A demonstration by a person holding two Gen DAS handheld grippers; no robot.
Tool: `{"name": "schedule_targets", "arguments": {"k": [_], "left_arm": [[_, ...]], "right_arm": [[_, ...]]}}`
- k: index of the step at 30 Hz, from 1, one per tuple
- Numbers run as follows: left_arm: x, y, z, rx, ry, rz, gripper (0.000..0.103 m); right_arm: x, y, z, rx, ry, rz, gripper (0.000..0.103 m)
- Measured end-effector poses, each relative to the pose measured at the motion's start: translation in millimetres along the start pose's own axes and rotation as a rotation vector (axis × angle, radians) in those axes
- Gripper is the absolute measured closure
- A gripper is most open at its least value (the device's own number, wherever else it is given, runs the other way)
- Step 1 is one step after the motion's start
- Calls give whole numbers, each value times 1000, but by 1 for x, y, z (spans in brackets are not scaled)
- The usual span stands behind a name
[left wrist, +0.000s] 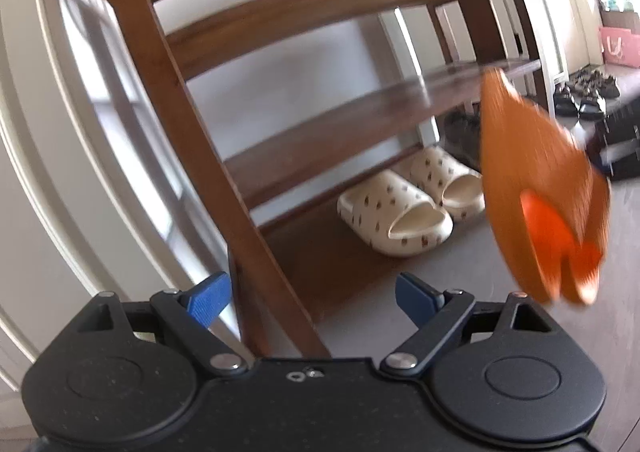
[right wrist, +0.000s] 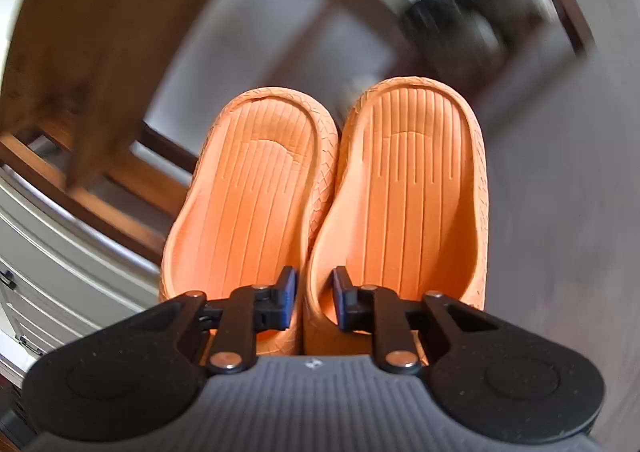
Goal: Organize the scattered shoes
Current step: 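Raise the orange slides with the right gripper to the middle shelf board, then lower the orange slides onto the middle board above the heart-print slides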
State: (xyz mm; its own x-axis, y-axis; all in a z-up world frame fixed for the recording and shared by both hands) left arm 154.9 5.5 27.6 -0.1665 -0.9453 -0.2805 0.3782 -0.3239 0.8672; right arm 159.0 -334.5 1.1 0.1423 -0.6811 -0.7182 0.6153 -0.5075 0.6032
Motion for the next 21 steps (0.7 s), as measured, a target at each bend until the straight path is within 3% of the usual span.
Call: {"name": "schedule_targets", "arguments": {"k": [6,11,15,21], "left_arm": [[22,14,-2,27,-36,0,13],[37,17,-7,14,-49,22,13],[41,18,-14,5,-40,39,13],[50,22,-29,-4,-30,53,13]], "right_arm": [[-52,115,-28,9,-117,290,81],[-80,170,-87,-15,-174,426,81],[-87,184,-137,-65,-215,484,81],[-95,200,-171,-71,-276,579,88]]}}
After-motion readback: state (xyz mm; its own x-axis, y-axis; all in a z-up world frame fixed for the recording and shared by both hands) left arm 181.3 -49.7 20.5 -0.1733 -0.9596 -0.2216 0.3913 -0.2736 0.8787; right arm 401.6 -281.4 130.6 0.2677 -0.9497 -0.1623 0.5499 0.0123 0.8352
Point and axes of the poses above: each gripper's, at about its wrist camera, not at the fingertips, and z roughly against the way its jaws point, x to its right, y to its top, the point moved 8 cm from there along -z, roughly the way its jaws point, and after that the axes turned 8 degrees about z, right-handed, at the moved point
